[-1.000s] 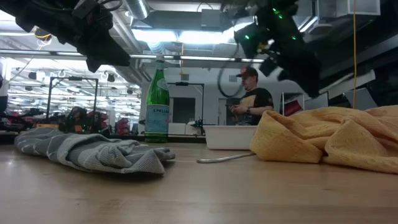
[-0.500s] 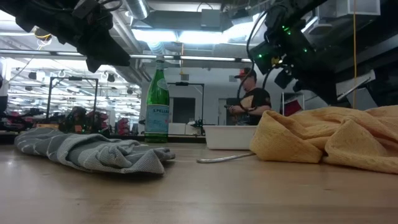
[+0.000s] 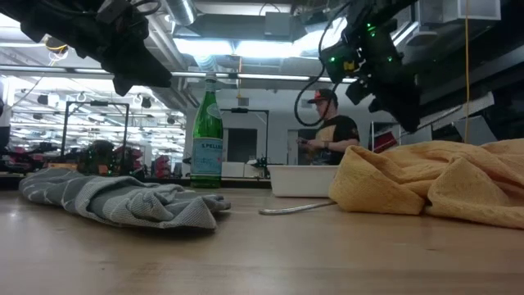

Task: Sort silverware
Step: Put the silver knife into the cutlery tray, then remove the yellow towel from the silver spoon

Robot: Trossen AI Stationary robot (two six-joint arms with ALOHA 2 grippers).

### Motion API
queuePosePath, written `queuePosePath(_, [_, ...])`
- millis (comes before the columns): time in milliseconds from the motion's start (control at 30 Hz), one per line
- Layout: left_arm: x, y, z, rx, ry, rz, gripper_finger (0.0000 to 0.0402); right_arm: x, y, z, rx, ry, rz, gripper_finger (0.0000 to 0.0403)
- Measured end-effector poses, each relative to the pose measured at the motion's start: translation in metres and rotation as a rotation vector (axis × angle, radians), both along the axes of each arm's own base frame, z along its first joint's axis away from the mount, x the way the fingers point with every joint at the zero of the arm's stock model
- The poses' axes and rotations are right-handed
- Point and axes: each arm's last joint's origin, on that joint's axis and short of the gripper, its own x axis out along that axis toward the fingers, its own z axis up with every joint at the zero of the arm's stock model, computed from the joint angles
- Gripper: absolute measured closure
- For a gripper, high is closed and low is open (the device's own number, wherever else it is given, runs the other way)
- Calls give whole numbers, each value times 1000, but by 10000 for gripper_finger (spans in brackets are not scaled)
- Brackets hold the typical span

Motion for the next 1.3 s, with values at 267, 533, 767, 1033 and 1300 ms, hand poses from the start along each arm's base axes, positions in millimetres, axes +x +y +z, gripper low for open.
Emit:
queuePosePath(267, [0,0,0,1,0,3,306,6,-5,-23,-43,-96,-8,359])
queuePosePath(533, [-3,-1,7,70,-45,-20,306,4,-3,-48,-53,-115,-7,359])
queuePosePath(767, [-29,-6,23,166,-144,-41,306,0,-2,-64,-68,-113,-5,347])
queuePosePath(1033, [-54,-12,23,143,-160,-33,306,-3,-5,-66,-205,-43,24,291])
queuePosePath(1300, [-58,-13,24,212,-153,-55,306,-1,-3,-38,-200,27,-65,291])
